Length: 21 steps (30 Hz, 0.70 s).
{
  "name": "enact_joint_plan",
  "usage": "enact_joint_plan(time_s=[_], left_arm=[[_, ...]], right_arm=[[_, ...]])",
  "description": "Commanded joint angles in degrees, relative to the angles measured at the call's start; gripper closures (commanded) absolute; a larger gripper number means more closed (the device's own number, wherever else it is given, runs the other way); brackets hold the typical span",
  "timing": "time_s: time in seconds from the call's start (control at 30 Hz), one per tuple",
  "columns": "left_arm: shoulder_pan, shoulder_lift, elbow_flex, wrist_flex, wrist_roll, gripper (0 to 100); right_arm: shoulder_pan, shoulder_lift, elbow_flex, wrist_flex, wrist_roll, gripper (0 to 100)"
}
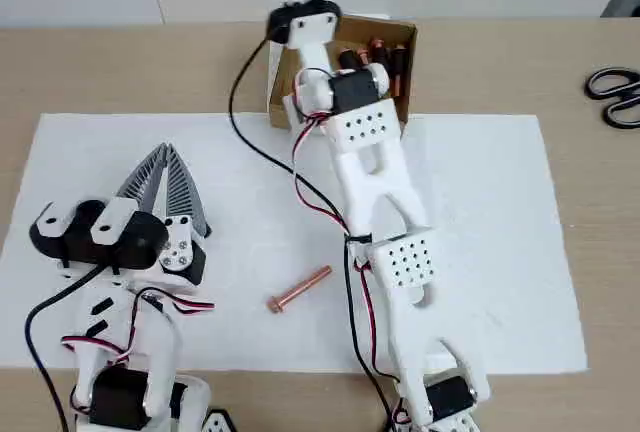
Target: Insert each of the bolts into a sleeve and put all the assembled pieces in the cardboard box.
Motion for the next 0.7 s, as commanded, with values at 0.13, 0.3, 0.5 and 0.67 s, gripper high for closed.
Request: enact_joint_plan(time_s=[0.13,0.3,0.5,0.67], left_arm=[[0.09,-0.44,-0.13,0.09,-0.44,99],[0.09,-0.44,-0.04,0.09,-0.44,99],[0.18,-0.44,3.91,0.09,-0.44,99],[-0.09,-0.44,4.79,0.18,-0.44,99]], right_arm=[[-0.66,-20.44,21.8,0.75,1.23,85.3],[-1.1,-33.8,40.44,0.66,7.65,85.2],[-1.01,-45.32,61.89,-0.31,9.85,85.2],[-1.01,-46.9,64.97,-0.57,6.68,85.2]])
